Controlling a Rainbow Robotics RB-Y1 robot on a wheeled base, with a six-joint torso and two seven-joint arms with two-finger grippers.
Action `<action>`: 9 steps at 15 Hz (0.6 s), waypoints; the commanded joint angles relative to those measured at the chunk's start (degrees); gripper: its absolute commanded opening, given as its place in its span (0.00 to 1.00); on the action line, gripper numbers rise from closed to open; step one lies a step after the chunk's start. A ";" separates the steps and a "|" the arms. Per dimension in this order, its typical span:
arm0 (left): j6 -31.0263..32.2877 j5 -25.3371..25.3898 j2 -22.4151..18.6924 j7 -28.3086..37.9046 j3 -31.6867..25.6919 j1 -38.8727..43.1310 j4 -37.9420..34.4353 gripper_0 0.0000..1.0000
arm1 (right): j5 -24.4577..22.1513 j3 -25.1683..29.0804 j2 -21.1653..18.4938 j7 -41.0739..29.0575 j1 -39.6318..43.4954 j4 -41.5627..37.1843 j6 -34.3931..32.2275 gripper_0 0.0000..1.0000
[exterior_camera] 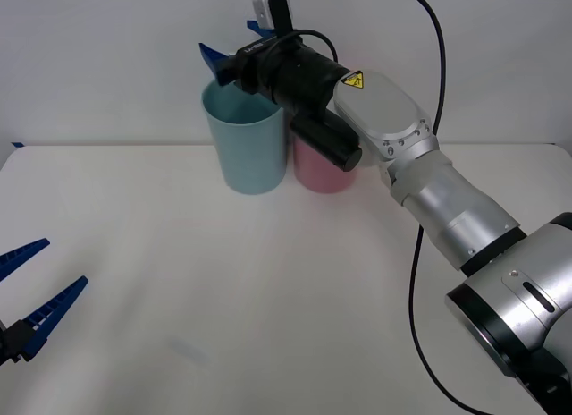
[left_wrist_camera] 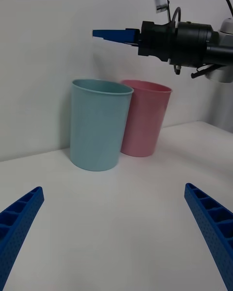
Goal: Grasp the object on the table and drop it into the matching bin: aluminum can to the light blue bin, PET bottle to the pink bin.
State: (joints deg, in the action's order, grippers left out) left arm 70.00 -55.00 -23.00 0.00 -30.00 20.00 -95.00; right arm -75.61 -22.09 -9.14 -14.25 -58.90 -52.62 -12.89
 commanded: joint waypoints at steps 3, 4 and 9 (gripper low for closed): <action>0.00 0.00 0.00 0.00 0.00 0.00 0.00 1.00 | 0.55 0.03 -0.18 0.98 0.54 -0.56 -0.82 1.00; 0.00 0.00 0.00 0.00 0.00 0.00 0.00 1.00 | 0.55 -0.06 -0.53 1.15 1.60 -2.14 -0.82 1.00; 0.00 0.00 0.00 0.00 0.00 0.00 0.00 1.00 | 0.55 -0.06 -3.34 1.33 7.66 -10.49 -2.49 1.00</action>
State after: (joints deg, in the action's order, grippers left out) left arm 70.00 -55.00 -23.00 0.00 -30.00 20.00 -95.00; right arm -75.07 -22.14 -11.94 -12.98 -52.34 -61.71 -15.06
